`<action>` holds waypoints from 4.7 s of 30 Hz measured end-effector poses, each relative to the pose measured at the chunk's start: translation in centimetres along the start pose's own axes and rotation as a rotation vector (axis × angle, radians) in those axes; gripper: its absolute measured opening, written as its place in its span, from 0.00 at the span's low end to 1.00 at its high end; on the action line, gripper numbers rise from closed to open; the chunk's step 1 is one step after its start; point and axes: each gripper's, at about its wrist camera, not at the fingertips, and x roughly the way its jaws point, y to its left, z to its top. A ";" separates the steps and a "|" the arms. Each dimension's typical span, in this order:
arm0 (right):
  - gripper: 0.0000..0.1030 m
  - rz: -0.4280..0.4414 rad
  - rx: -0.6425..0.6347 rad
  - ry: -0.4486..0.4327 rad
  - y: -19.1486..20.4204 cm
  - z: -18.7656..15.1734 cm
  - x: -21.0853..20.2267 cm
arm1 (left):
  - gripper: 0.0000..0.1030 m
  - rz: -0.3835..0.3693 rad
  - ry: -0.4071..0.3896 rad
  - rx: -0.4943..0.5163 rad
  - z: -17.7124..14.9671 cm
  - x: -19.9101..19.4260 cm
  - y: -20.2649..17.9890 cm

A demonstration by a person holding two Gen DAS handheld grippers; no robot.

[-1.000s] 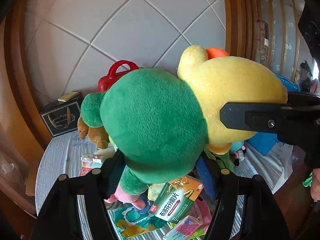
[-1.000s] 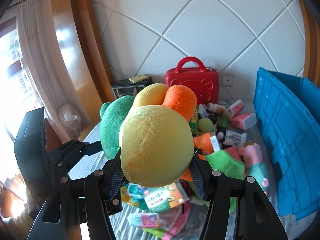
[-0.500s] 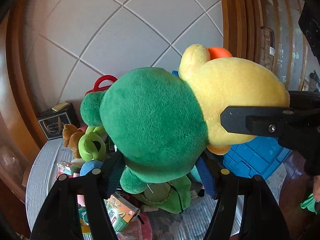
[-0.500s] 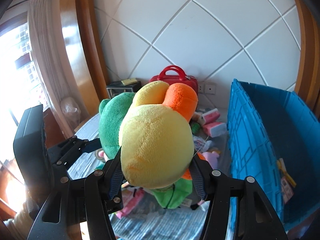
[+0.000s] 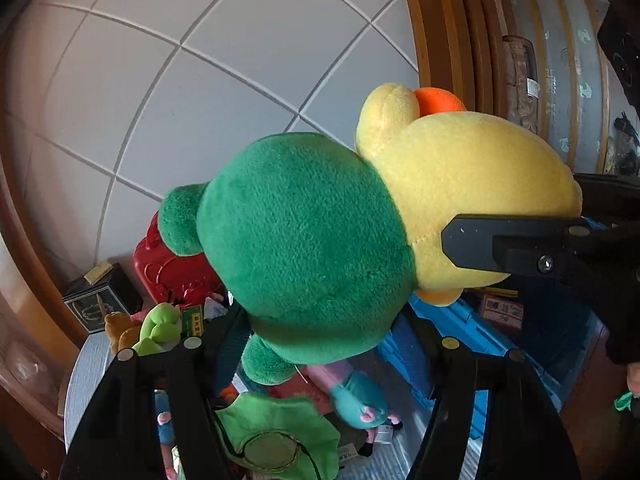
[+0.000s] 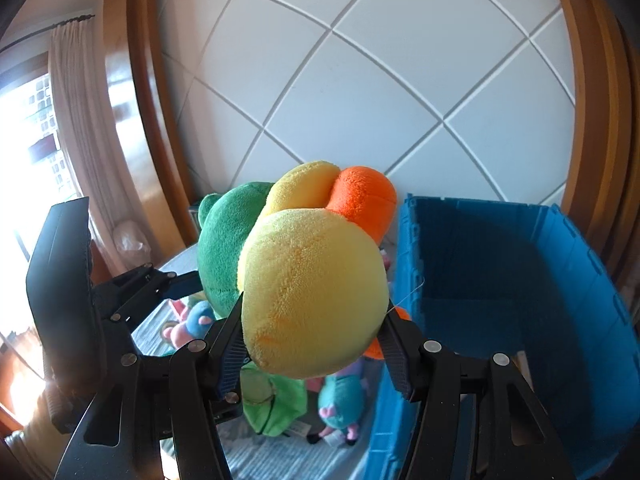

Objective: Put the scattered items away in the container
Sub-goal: 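Lift the plush toy with both tools and carry it over the crate, then lower the plush toy into the crate and open both tools, then move both tools back to the pile toward the medicine boxes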

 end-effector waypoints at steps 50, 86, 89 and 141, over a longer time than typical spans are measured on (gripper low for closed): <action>0.59 -0.234 0.238 0.866 -37.5 -12.2 23.8 | 0.65 -0.029 1.078 -0.022 -1.7 40.9 -17.1; 0.99 -0.254 0.164 0.750 -32.4 -7.0 13.0 | 0.65 -0.002 0.868 -0.141 3.8 26.0 -15.7; 0.99 -0.249 0.150 0.720 -31.3 -6.4 11.5 | 0.65 -0.013 0.828 -0.153 4.7 23.3 -15.4; 0.99 0.002 -0.192 0.499 16.1 -10.8 16.9 | 0.65 0.340 0.484 -0.462 -21.2 -10.3 19.1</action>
